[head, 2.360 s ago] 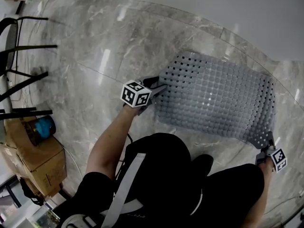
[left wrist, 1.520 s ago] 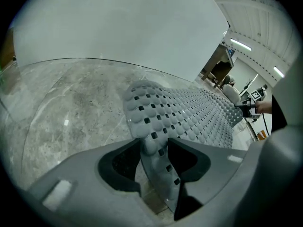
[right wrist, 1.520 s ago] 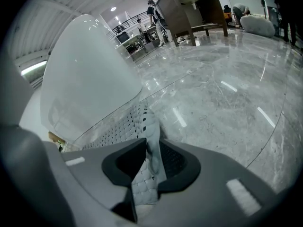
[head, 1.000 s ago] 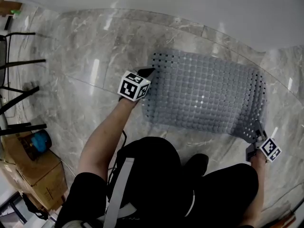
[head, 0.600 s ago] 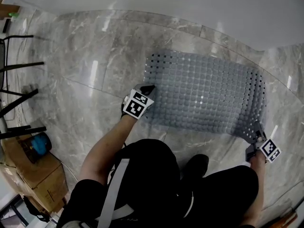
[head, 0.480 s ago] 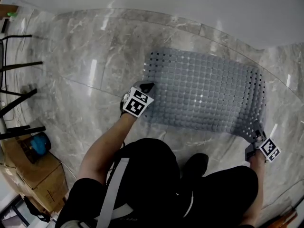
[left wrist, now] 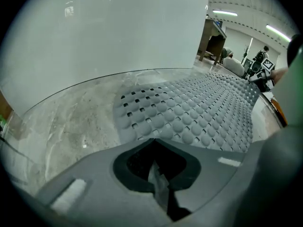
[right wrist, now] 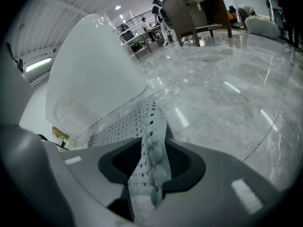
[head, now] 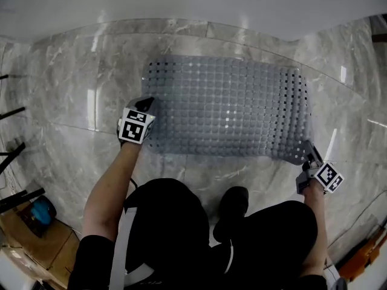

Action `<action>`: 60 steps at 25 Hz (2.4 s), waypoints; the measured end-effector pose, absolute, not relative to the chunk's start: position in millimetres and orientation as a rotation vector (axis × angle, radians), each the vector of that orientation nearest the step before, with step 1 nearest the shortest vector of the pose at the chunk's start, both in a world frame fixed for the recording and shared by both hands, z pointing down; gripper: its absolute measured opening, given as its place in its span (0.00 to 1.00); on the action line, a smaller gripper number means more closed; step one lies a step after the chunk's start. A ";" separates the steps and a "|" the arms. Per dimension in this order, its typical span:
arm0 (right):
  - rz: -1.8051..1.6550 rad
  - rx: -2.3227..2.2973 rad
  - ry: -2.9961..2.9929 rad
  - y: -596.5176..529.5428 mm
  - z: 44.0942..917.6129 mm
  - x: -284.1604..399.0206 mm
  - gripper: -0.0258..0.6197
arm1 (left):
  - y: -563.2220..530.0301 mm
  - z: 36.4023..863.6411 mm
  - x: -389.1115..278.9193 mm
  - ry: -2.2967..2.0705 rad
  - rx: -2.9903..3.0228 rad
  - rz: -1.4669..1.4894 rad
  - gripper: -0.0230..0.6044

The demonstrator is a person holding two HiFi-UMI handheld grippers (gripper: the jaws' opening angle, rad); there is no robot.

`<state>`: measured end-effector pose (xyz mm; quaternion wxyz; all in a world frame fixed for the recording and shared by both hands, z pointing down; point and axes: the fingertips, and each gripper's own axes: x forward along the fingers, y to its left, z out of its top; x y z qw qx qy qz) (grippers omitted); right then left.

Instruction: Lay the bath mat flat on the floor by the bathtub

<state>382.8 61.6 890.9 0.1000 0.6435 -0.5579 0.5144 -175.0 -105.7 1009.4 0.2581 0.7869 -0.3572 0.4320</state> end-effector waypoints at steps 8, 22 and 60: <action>1.510 1.942 -1.769 36.2 895.6 383.2 0.28 | -111.9 991.0 -175.5 -1.030 2.119 1.152 0.05; 1.052 1.559 -2.124 -0.4 847.0 335.3 0.09 | -84.9 984.6 -170.5 -0.938 2.098 1.127 0.05; 1.373 1.856 -1.763 -44.7 989.9 390.8 0.15 | -92.1 947.8 -130.9 -0.889 2.125 1.008 0.05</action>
